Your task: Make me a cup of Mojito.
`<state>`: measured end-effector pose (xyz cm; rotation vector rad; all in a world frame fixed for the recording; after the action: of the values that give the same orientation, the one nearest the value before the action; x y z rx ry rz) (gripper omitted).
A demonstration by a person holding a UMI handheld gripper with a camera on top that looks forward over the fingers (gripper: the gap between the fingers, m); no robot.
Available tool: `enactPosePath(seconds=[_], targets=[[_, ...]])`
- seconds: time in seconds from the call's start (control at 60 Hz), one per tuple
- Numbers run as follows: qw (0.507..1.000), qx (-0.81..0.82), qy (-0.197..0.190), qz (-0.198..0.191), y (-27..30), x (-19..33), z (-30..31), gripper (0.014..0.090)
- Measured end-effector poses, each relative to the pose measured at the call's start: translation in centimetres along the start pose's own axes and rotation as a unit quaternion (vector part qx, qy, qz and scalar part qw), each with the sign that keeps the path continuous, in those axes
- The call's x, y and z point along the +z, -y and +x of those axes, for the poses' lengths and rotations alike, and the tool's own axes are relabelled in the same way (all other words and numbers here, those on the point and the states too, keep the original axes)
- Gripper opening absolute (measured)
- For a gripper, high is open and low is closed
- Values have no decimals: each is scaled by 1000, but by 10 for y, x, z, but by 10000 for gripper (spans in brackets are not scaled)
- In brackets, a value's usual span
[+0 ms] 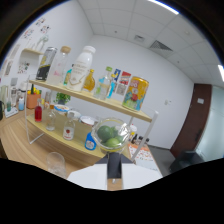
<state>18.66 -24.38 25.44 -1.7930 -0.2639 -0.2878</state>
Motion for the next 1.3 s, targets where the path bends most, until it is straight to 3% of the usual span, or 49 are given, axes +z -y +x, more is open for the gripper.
enactPosePath(seconds=[0.267,0.45,0.733,0.9,1.0,1.067,1.1,1.15,1.3], targets=[[973,133,22,-186,-167,22,8,161],[952,164,35,-255,-234,30,4,161],[942,168,50,-286,-273,35,5,168],[945,158,62,-281,-272,36,3,190],[946,145,52,-284,-272,34,11,468],[948,147,53,-277,-262,29,13,759],[951,143,53,-269,-253,25,15,830],[959,130,41,-249,-236,21,22,869],[976,130,29,-171,-154,0,15,863]])
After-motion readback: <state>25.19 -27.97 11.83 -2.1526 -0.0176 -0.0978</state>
